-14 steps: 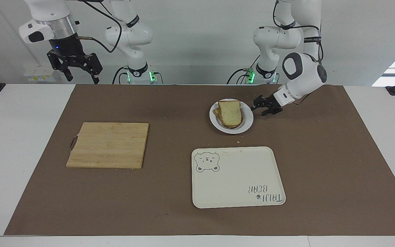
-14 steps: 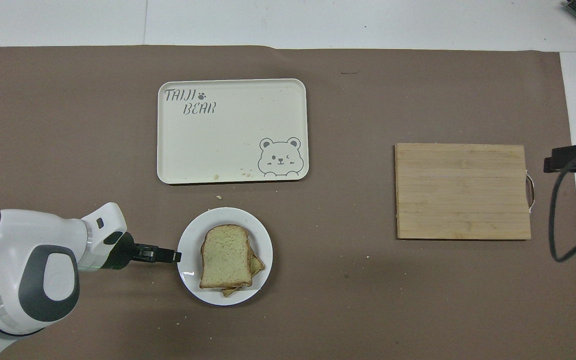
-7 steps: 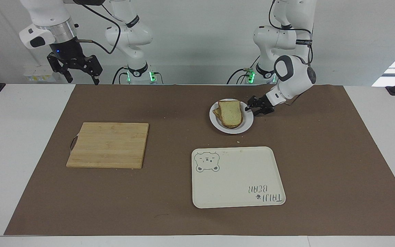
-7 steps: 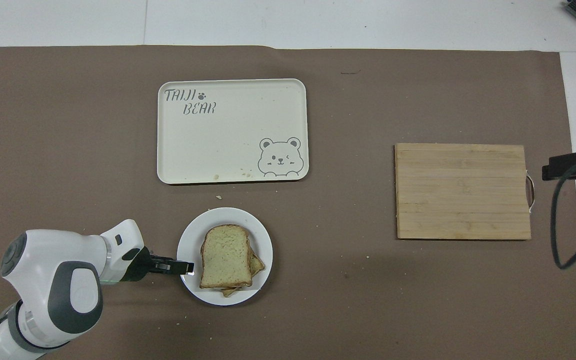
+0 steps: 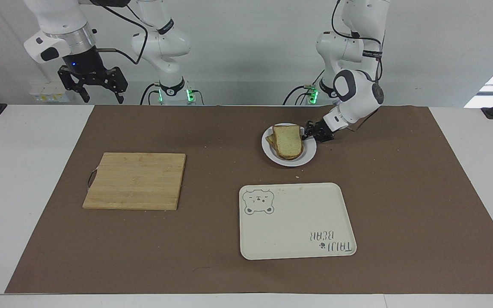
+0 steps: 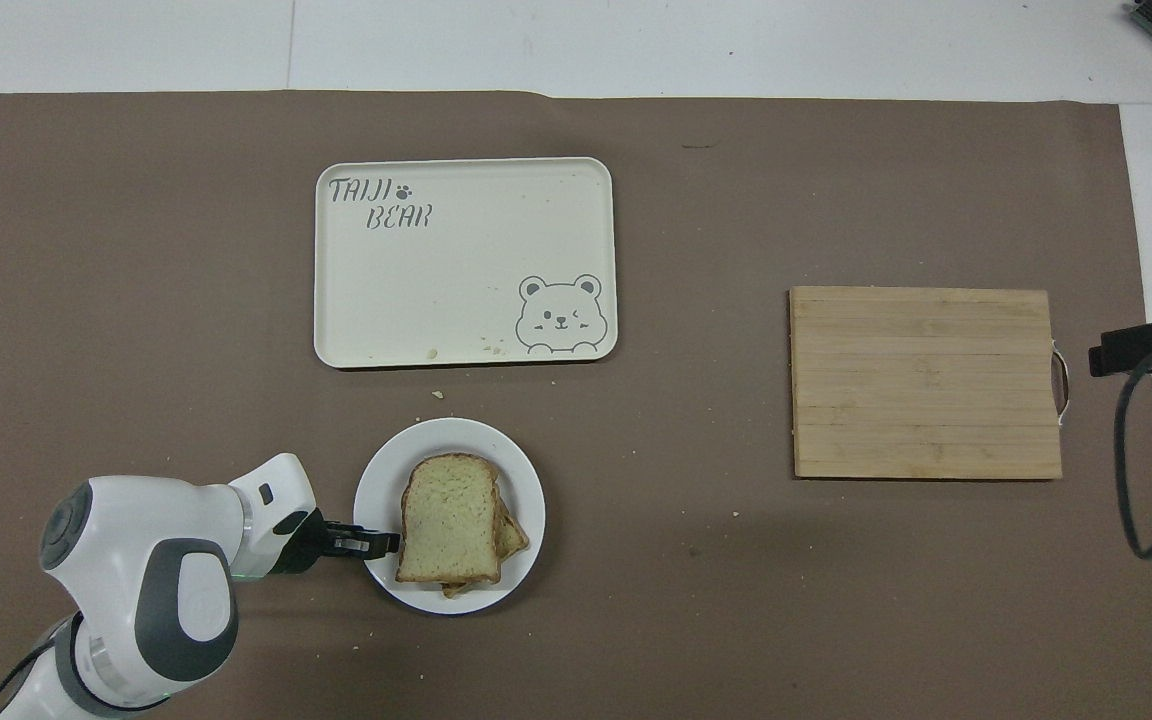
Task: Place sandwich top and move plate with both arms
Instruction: 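Grip the plate rim nearest the robot with the left gripper, then slide the plate with the left gripper onto the white tray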
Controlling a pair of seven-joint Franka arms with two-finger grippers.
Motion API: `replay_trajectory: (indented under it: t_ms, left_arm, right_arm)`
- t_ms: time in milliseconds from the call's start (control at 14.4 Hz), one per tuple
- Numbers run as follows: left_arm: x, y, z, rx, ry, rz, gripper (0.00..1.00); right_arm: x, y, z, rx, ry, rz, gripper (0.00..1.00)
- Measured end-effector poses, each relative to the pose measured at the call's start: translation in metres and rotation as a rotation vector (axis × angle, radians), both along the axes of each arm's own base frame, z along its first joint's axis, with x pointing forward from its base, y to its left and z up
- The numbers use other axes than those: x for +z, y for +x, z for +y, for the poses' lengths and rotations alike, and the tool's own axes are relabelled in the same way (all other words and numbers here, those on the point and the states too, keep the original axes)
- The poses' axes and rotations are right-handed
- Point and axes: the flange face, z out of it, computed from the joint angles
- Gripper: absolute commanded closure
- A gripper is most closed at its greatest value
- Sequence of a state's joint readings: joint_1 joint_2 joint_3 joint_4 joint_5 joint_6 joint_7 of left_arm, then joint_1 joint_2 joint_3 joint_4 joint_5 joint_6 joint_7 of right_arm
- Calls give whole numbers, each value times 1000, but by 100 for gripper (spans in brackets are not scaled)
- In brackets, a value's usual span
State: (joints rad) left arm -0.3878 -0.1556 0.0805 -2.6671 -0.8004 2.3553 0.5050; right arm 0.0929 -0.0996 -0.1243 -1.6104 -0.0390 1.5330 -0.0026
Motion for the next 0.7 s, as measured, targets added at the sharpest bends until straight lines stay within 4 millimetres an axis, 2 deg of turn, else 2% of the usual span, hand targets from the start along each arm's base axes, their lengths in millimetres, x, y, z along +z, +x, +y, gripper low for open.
replay_trajectory:
  t_ms: [417,696]
  left_arm:
    - [2,2,5,50,-50,37,100]
    - [9,17,21,95,-98,71,100]
  right_arm:
    - [0,-1,0,0,0,5,0]
    - [-1,-1,0,0,0,7,0]
